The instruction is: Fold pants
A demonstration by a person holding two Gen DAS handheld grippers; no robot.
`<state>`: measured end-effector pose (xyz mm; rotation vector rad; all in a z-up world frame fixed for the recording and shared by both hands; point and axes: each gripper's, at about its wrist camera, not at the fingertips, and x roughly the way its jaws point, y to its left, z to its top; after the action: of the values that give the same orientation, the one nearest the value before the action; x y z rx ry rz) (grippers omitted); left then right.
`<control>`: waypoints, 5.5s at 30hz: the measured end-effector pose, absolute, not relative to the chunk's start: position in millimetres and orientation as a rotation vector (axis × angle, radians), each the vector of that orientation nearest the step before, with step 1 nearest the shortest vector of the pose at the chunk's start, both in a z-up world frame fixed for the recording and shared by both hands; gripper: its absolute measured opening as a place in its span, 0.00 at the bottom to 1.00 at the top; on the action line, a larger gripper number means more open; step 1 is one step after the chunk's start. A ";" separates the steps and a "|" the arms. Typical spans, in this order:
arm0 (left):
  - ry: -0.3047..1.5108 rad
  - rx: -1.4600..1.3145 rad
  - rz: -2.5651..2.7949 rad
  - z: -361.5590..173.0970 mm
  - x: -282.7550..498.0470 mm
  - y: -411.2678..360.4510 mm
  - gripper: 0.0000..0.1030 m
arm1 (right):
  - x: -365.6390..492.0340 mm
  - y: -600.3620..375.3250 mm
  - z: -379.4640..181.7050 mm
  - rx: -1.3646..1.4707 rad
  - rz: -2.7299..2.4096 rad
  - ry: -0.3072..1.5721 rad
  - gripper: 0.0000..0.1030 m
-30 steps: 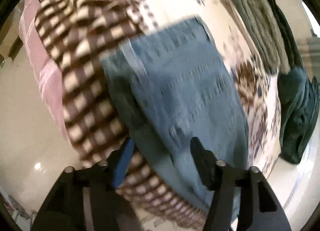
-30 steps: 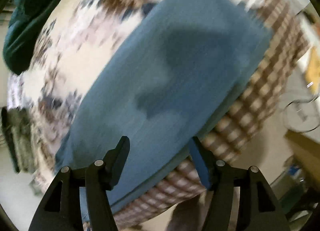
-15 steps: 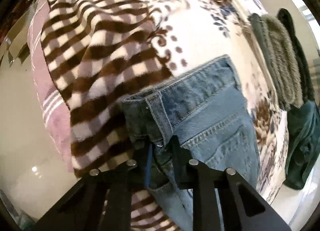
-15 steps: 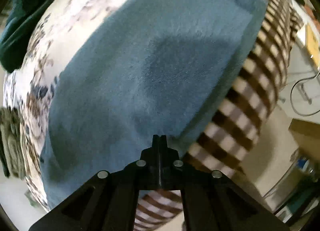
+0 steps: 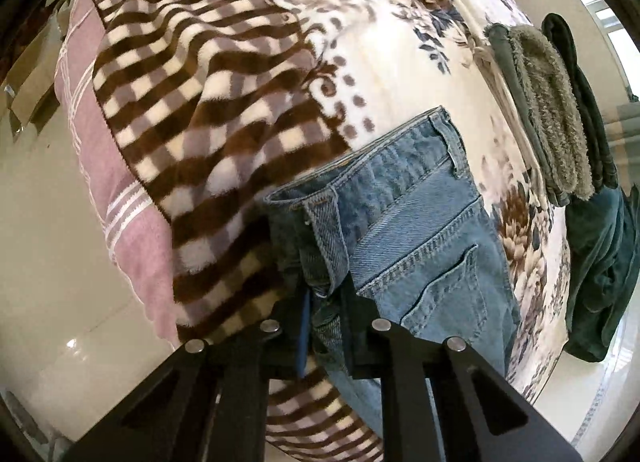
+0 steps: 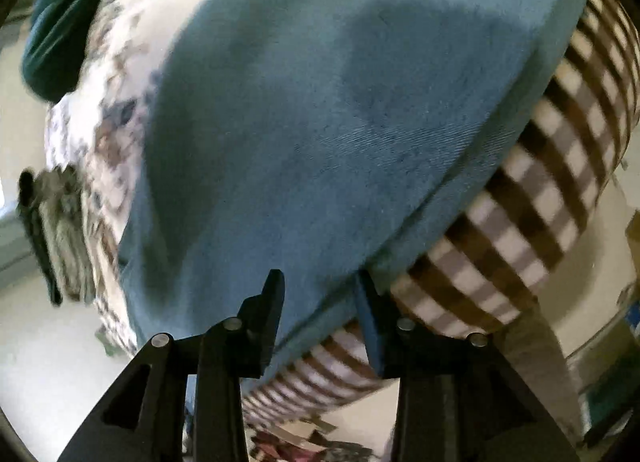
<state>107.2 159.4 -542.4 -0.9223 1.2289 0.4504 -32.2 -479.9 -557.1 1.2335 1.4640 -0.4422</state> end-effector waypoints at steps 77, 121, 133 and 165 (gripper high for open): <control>1.541 -0.022 -0.021 -550.0 206.5 -277.9 1.00 | -14.8 -747.8 -457.1 0.735 -0.471 1.267 0.53; 1.605 -0.001 -0.157 -609.4 144.7 -293.7 1.00 | -107.0 -780.6 -582.1 1.430 -0.397 0.832 0.56; 1.657 0.006 -0.122 -629.2 195.3 -319.6 1.00 | -89.7 -769.5 -563.4 1.253 -0.536 0.870 0.07; 1.471 -0.321 -0.009 -518.1 190.3 -157.1 1.00 | 48.4 -527.5 -429.1 0.870 0.001 0.860 0.07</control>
<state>190.3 -157.1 -518.1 -0.3206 1.4714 -0.0088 48.4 -527.5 -429.1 0.8702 0.8604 0.0005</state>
